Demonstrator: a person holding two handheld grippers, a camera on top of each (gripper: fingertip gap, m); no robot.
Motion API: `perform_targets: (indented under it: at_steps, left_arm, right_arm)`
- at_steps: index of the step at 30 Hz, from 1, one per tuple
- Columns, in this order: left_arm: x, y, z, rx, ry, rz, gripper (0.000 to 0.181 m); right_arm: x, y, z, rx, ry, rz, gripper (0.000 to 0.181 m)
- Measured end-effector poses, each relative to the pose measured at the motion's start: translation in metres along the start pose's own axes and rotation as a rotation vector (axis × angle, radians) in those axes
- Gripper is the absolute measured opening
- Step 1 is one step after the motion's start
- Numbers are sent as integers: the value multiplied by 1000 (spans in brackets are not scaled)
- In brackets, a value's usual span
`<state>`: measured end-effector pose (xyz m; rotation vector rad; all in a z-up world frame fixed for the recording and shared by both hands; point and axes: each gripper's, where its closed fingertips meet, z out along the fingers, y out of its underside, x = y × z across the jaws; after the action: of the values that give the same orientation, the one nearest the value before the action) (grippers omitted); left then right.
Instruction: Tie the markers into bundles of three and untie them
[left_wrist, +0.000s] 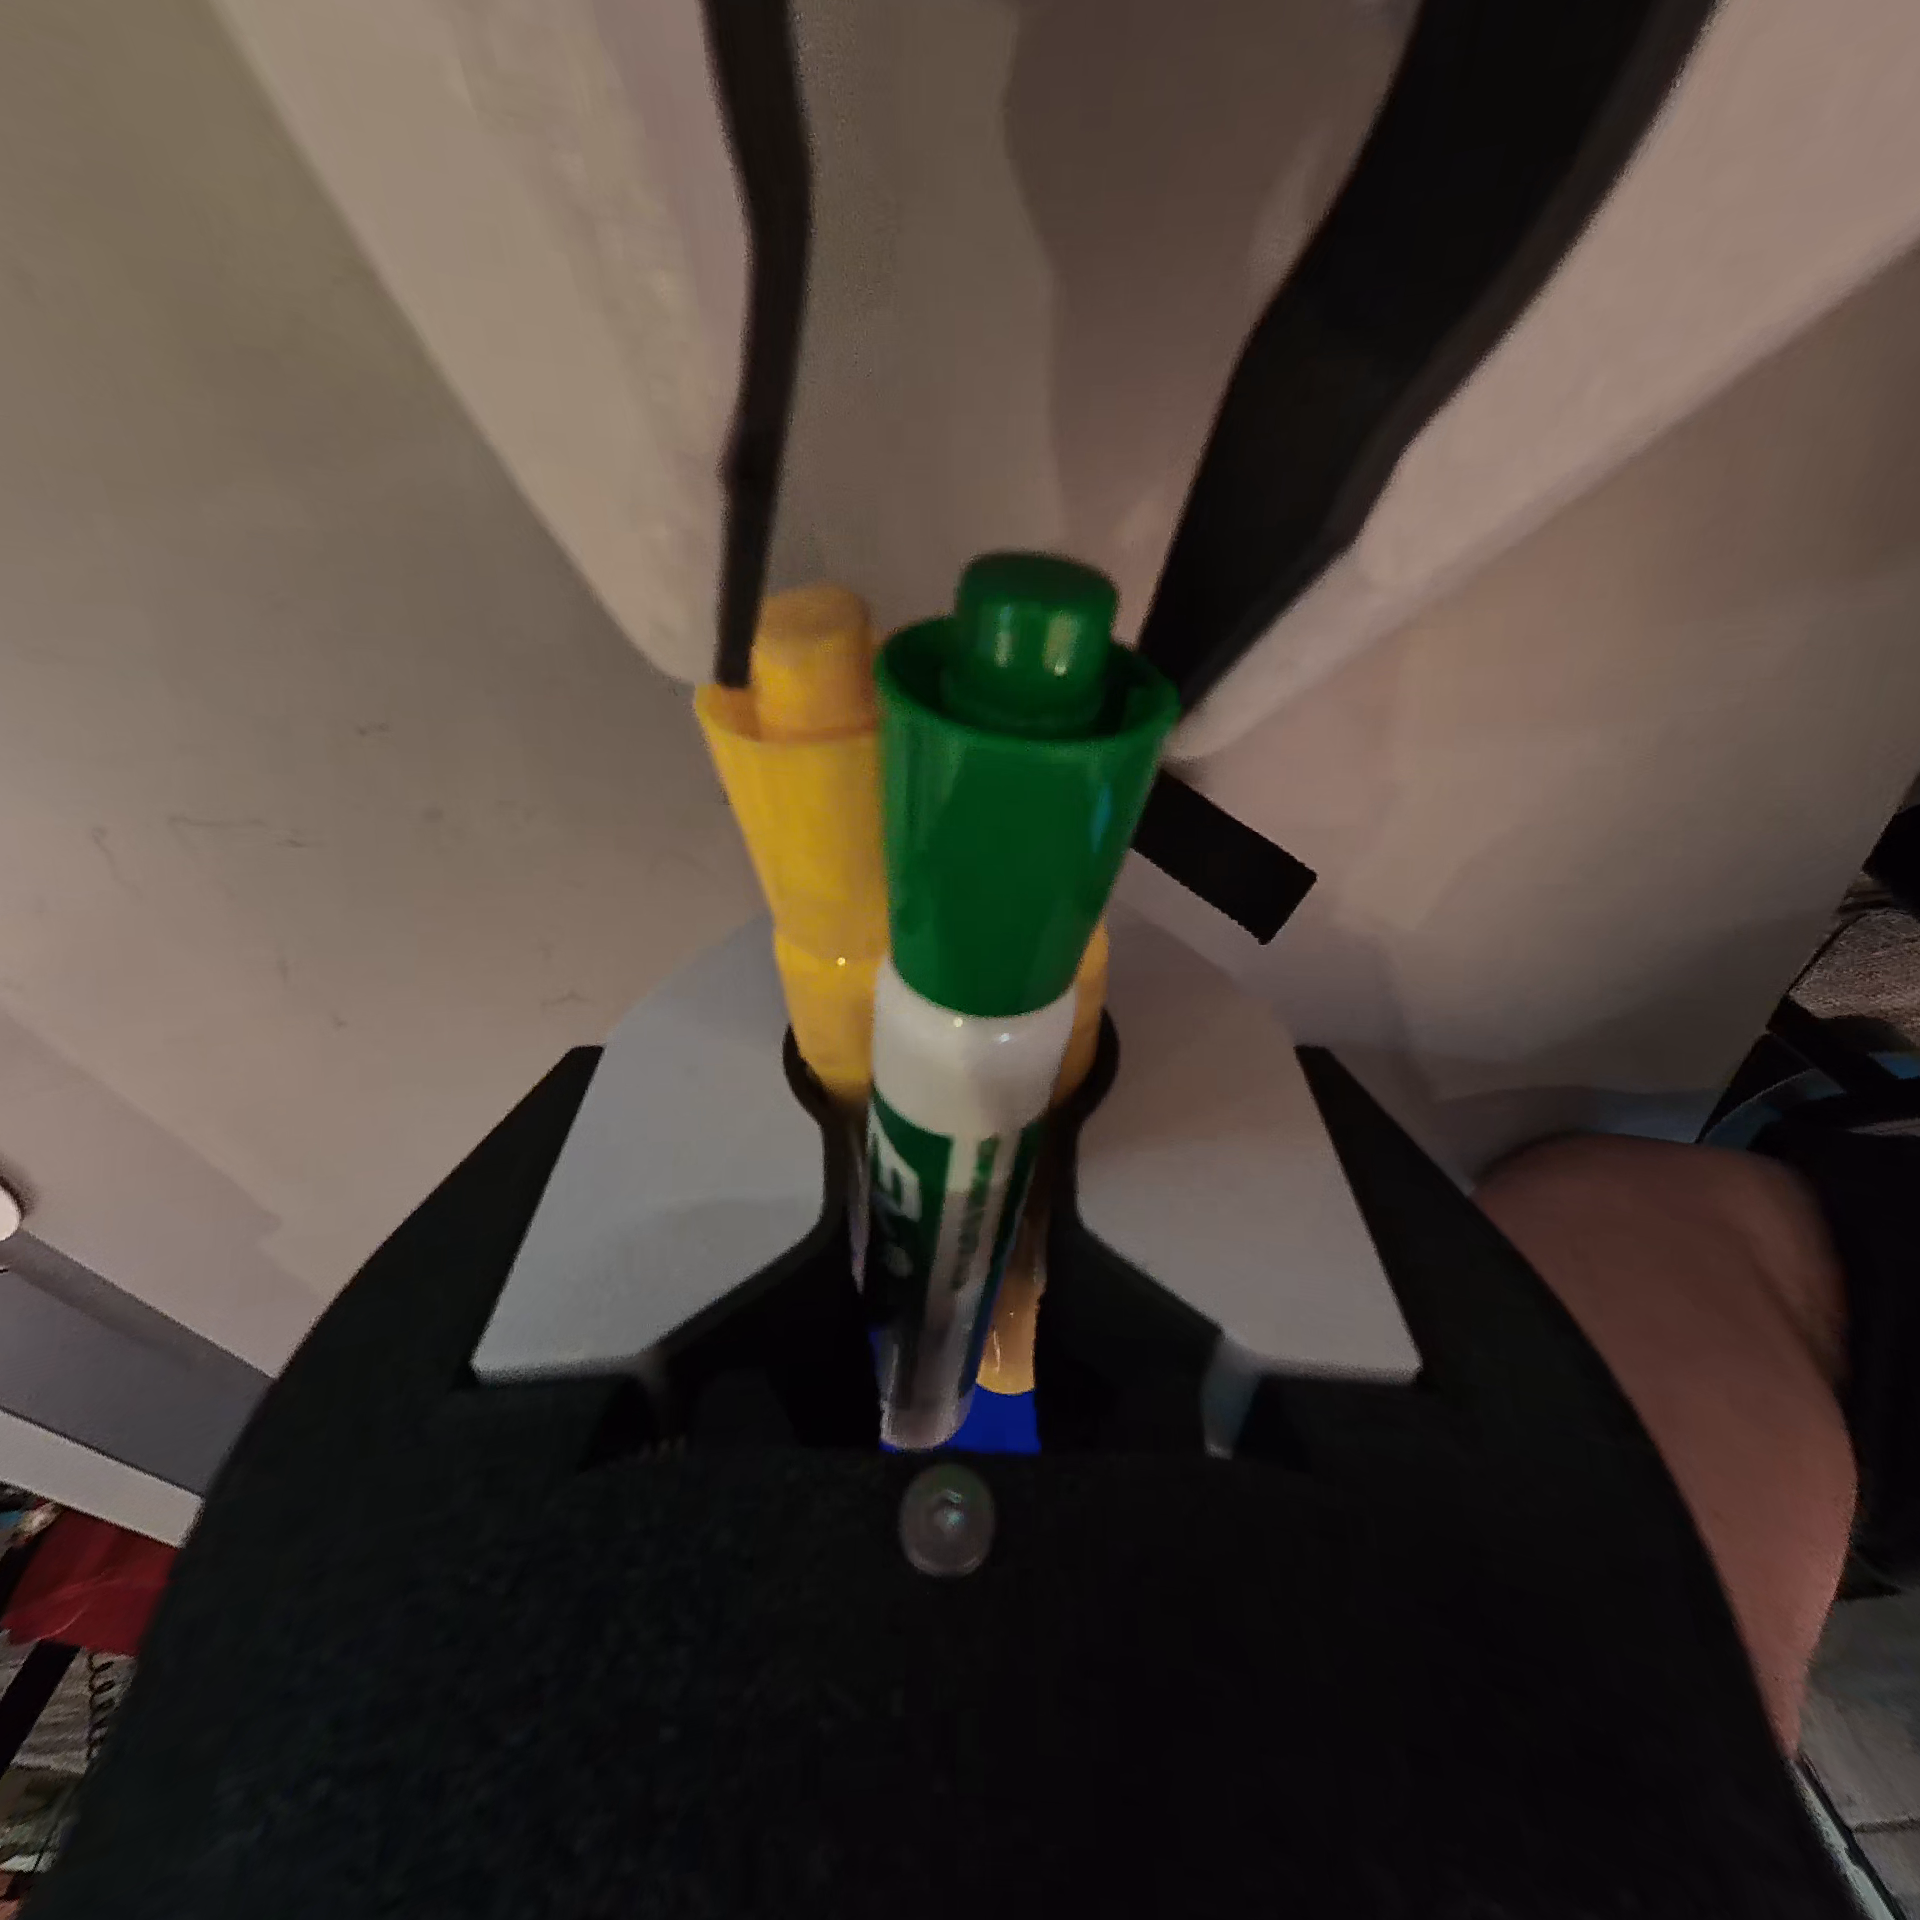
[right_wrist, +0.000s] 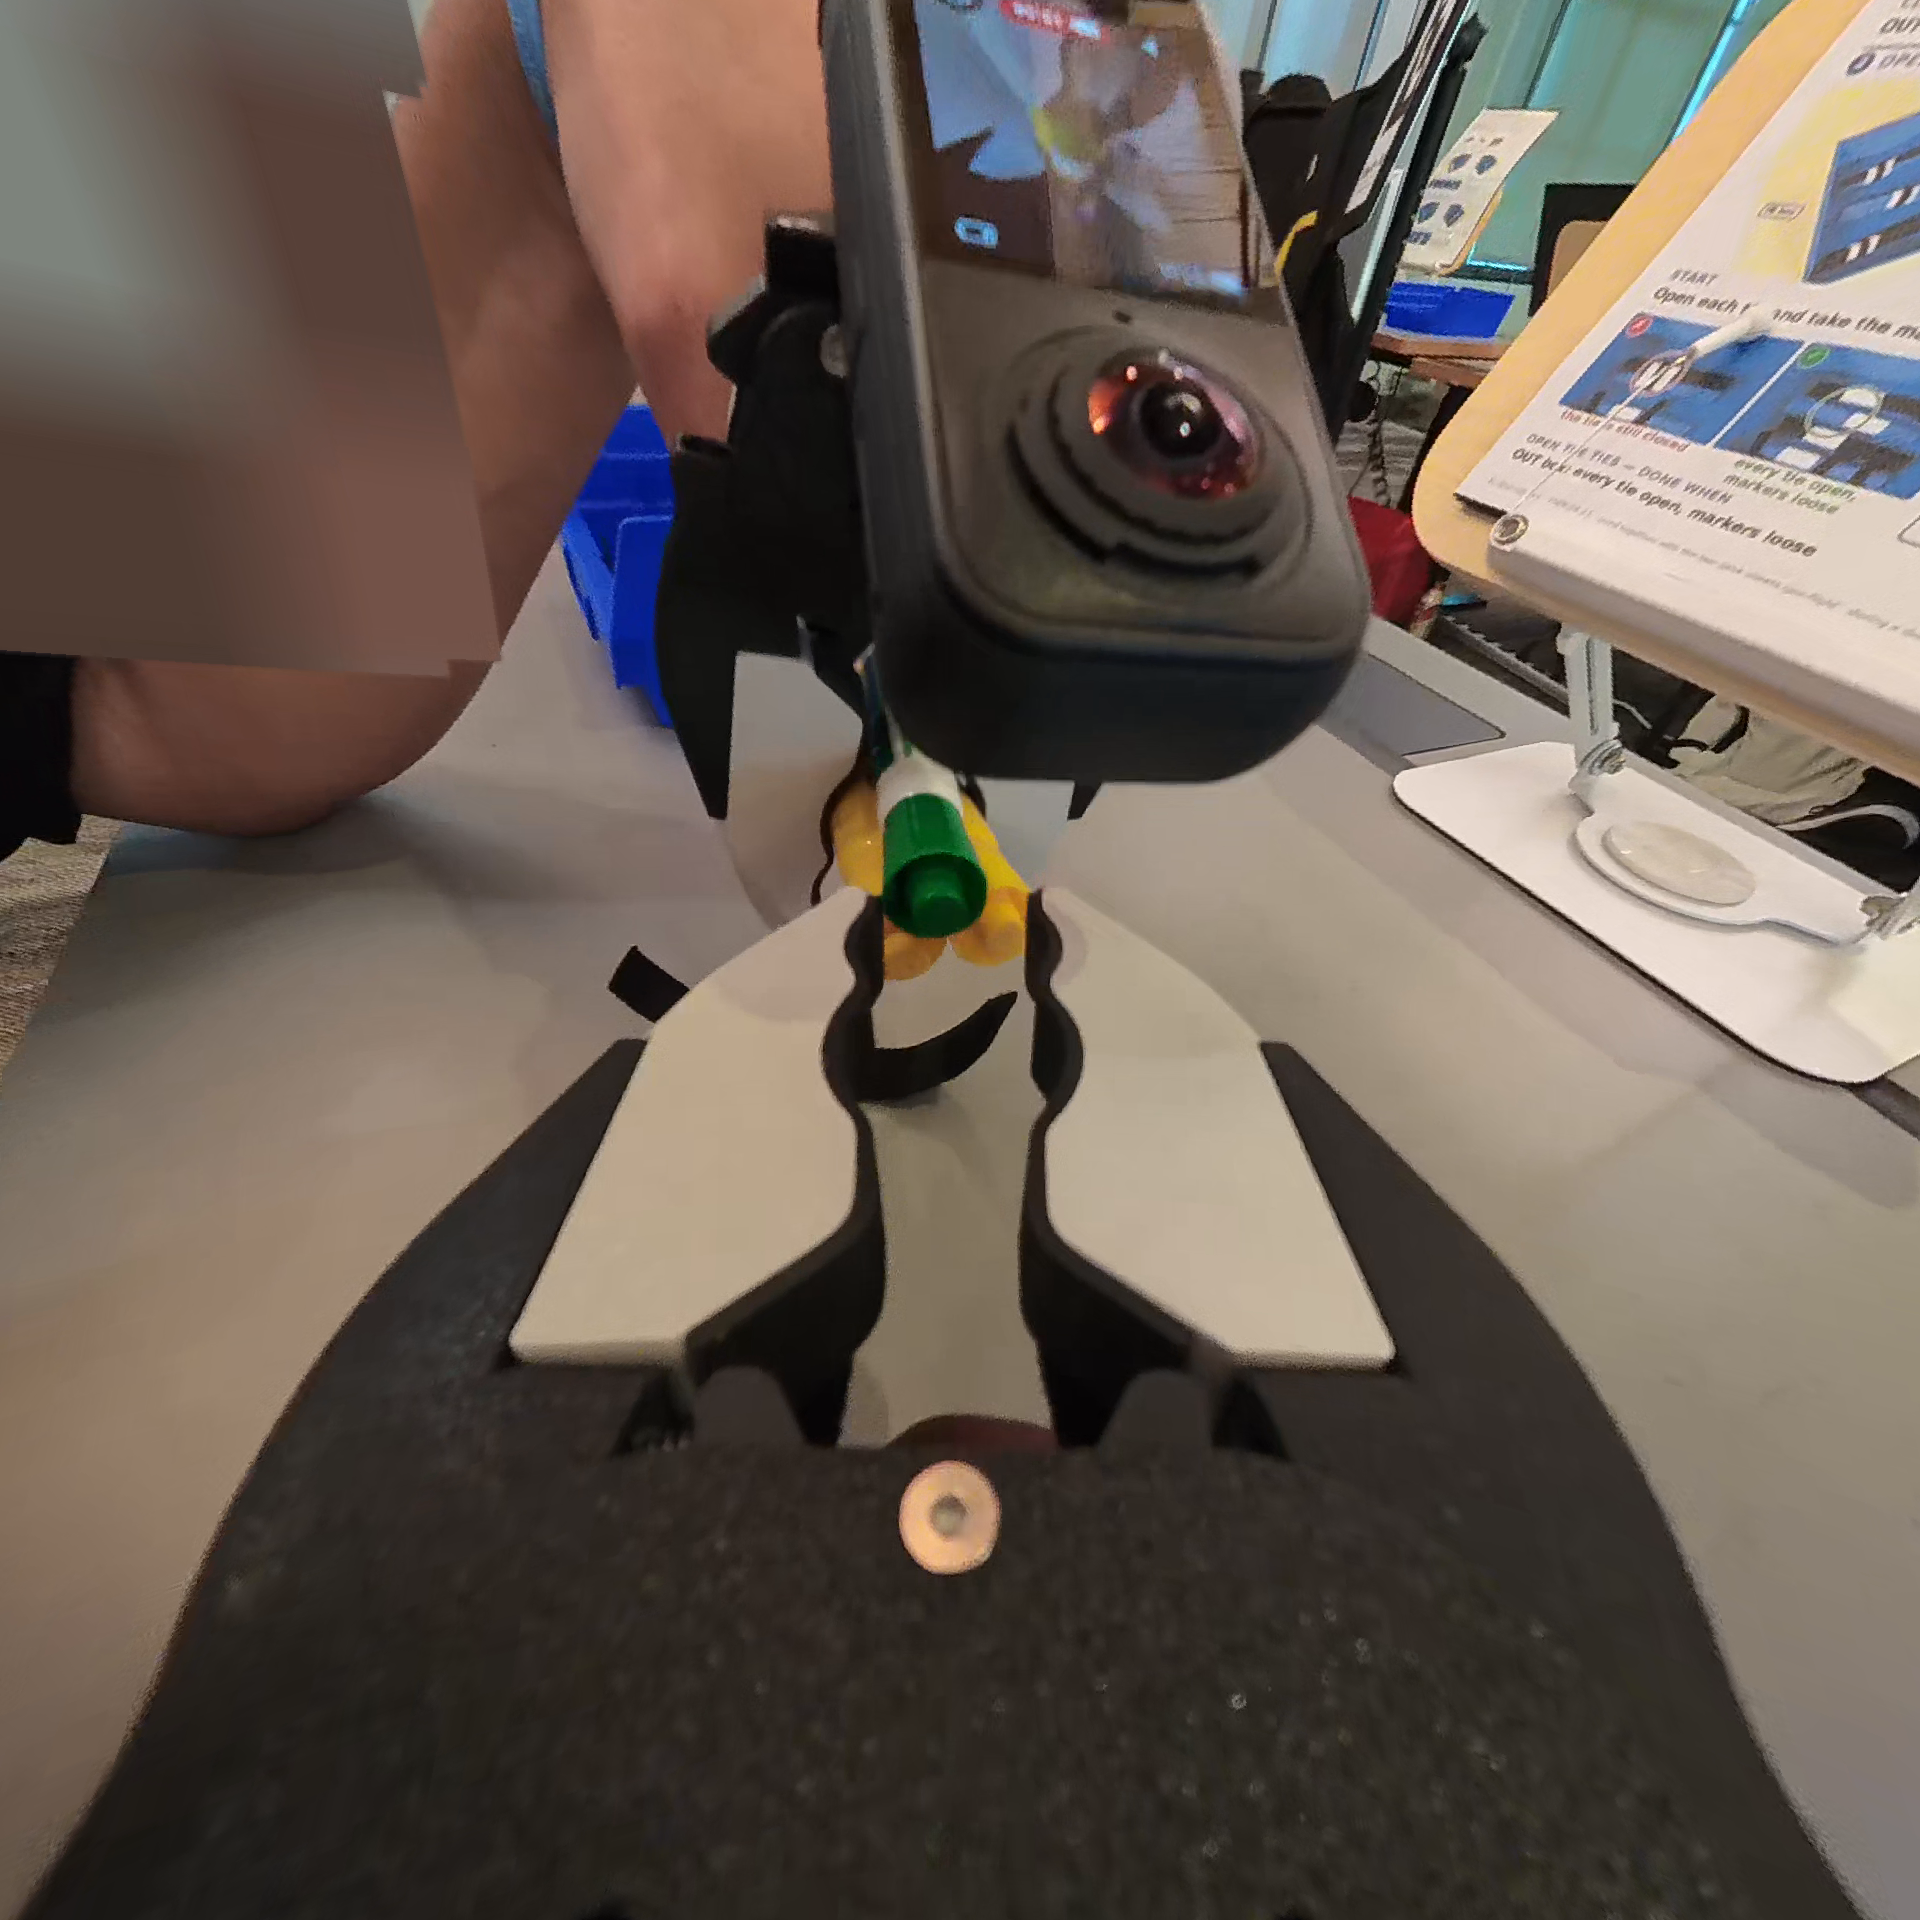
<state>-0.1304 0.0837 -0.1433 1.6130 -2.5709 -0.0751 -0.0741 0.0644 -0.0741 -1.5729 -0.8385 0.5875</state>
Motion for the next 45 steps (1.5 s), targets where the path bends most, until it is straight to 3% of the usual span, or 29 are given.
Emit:
perform_targets:
  at_steps: [14,20,24,33,45]
  left_arm:
    - [-4,-4,-8,66,-50,32,40]
    - [-6,-3,-8,72,-42,14,40]
    - [-6,-2,-7,65,-37,6,41]
    - [-4,-2,-5,47,-18,1,41]
    - [0,-5,-7,59,-7,21,41]
  right_arm:
    - [3,-9,-2,60,-68,211,39]
    - [-1,-12,-5,86,-46,124,31]
    - [-2,-9,-1,64,-21,83,40]
    - [-30,-32,-10,179,-74,-115,32]
    - [-22,-21,-3,119,-48,-84,37]
